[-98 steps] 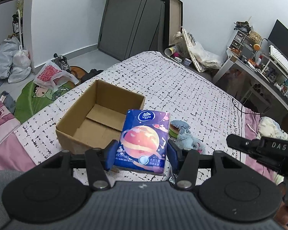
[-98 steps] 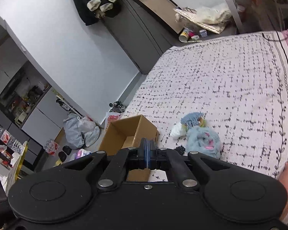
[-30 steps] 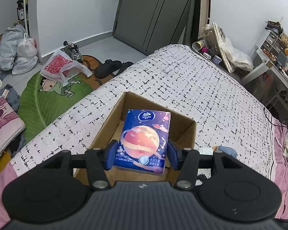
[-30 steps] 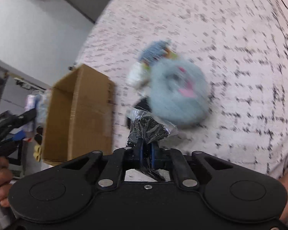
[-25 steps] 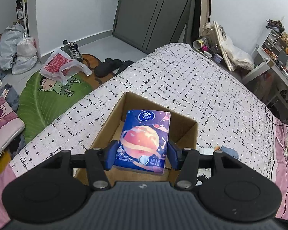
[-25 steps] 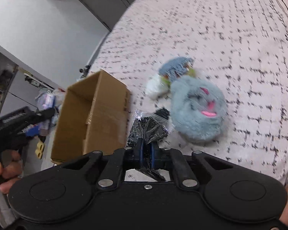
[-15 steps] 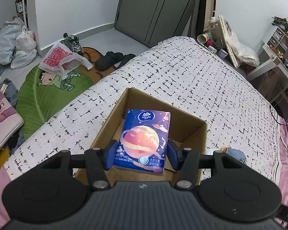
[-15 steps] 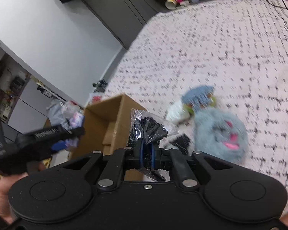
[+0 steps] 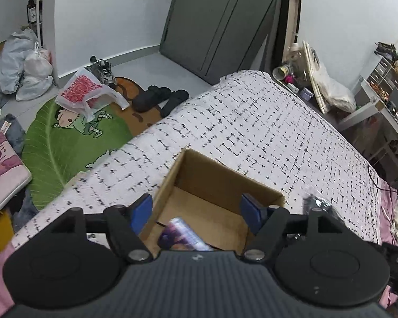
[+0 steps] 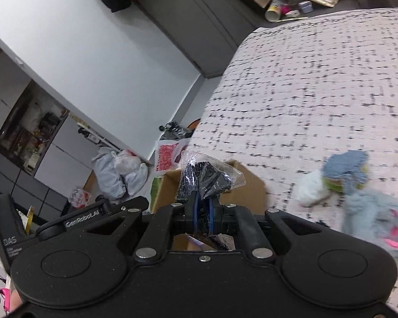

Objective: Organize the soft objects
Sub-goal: 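Open the left gripper over the box while the right gripper releases the black bag inside, then move both tools back toward the blue fluffy plush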

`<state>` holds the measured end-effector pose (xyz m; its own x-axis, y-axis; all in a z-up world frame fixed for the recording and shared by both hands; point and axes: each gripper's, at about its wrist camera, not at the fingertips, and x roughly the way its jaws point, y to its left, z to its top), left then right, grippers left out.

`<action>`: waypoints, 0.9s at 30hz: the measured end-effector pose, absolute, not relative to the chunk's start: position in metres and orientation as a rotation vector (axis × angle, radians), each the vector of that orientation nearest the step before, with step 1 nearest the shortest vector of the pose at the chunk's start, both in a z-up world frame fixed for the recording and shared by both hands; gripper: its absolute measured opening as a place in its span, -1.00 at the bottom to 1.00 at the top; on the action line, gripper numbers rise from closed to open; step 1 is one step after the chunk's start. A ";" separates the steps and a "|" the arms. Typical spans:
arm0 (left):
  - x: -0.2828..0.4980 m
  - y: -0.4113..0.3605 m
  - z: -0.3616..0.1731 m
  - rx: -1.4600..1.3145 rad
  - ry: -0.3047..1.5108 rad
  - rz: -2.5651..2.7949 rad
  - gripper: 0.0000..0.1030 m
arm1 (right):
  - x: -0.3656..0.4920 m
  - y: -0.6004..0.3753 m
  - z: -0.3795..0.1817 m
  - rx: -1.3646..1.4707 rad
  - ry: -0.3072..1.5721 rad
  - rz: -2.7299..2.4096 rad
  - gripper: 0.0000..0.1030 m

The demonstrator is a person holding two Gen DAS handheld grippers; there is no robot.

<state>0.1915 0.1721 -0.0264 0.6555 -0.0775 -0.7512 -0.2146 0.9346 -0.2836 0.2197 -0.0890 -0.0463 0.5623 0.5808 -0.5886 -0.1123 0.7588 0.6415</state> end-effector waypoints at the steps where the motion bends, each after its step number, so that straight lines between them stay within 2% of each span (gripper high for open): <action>1: 0.190 0.175 -0.025 -0.369 0.856 0.082 0.39 | 0.222 -0.084 -0.047 0.586 0.892 0.438 -0.85; 4: 0.186 0.182 -0.023 -0.373 0.859 0.092 0.41 | 0.228 -0.074 -0.045 0.594 0.892 0.456 -0.83; 5: 0.184 0.183 -0.023 -0.373 0.862 0.093 0.42 | 0.230 -0.070 -0.044 0.602 0.884 0.480 -0.70; 7: 0.181 0.186 -0.022 -0.374 0.867 0.089 0.51 | 0.234 -0.064 -0.045 0.625 0.894 0.517 -0.03; 8: 0.179 0.186 -0.022 -0.373 0.871 0.089 0.53 | 0.235 -0.064 -0.046 0.639 0.901 0.513 0.54; 9: 0.177 0.187 -0.021 -0.372 0.876 0.087 0.55 | 0.234 -0.065 -0.046 0.646 0.889 0.502 0.69; 14: 0.163 0.182 -0.015 -0.369 0.879 0.082 0.63 | 0.227 -0.076 -0.039 0.600 0.890 0.435 0.70; 20: 0.149 0.172 -0.005 -0.386 0.848 0.057 0.98 | 0.211 -0.094 -0.022 0.512 0.869 0.404 0.70; 27: 0.135 0.150 0.010 -0.344 0.798 0.047 0.99 | 0.192 -0.120 0.002 0.428 0.835 0.397 0.81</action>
